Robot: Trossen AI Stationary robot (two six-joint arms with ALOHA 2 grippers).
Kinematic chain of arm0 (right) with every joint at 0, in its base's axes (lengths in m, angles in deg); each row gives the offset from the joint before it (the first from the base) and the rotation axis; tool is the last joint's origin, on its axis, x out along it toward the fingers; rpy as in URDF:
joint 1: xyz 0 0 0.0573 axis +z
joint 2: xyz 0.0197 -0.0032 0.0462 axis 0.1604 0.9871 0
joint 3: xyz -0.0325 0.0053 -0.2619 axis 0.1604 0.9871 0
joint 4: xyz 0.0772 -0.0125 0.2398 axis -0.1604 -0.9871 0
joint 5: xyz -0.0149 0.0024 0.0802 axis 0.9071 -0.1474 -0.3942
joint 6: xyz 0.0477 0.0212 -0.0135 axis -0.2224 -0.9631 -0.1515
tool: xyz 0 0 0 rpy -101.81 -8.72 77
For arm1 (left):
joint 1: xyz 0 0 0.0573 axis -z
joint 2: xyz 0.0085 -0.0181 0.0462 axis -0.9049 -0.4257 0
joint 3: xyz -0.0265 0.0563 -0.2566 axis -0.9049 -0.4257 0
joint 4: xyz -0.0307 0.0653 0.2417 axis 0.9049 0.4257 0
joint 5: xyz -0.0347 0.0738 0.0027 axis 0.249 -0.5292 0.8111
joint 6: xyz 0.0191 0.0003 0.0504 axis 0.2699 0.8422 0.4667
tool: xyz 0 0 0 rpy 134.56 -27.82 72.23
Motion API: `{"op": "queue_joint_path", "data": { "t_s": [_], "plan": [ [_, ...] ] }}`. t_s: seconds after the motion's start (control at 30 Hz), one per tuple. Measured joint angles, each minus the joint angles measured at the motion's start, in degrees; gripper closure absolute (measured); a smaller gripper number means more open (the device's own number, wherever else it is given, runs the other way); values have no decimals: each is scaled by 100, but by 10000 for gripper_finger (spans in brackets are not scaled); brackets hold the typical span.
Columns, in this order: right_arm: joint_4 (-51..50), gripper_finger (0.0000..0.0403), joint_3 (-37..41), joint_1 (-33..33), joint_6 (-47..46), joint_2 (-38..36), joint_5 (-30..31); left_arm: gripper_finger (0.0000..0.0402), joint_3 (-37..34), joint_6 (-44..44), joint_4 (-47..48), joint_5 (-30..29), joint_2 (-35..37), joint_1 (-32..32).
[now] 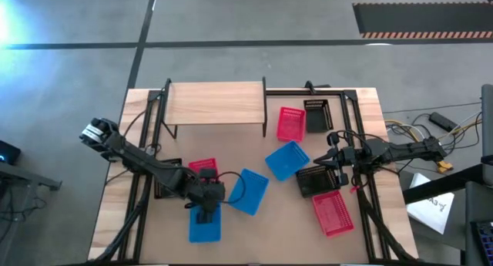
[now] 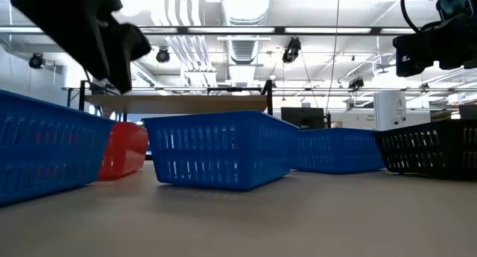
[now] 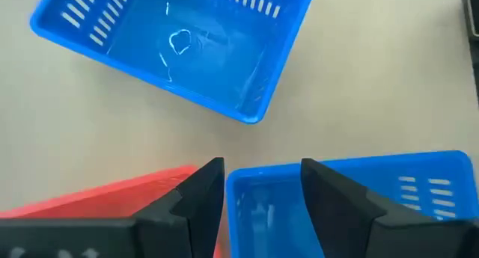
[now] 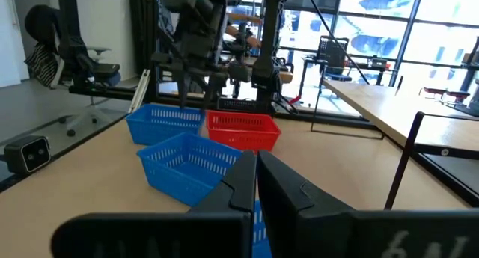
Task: Stack baskets on shelf by color
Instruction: Put the left red bin on the shelf
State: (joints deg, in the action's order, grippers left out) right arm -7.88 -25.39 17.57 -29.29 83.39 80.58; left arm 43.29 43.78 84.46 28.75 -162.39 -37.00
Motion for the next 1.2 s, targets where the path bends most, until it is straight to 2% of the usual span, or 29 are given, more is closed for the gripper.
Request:
{"op": "queue_joint_path", "data": {
  "t_s": [0.23, 0.33, 0.47, 0.7, 0.97, 1.2],
  "plan": [
    [0, 394, 1, 0, 0, 1, 0, 240, 204, -318, 1320, -104, 75, 128],
    [2, 394, 2, -2, 2, 2, 2, 240, 43, -456, 987, -460, 34, 103],
    [0, 394, 2, -1, 1, 2, 0, 240, -94, -544, 405, -613, 8, 105],
    [1, 394, 2, 0, 0, 2, 0, 240, -217, -761, 301, -1161, 3, 103],
    [2, 394, 1, 0, 0, 2, -2, 240, -661, -768, -426, -1255, -36, 92],
    [1, 394, 1, -1, 1, 2, 0, 240, -676, -896, -318, -1455, -39, 24]
  ]
}}
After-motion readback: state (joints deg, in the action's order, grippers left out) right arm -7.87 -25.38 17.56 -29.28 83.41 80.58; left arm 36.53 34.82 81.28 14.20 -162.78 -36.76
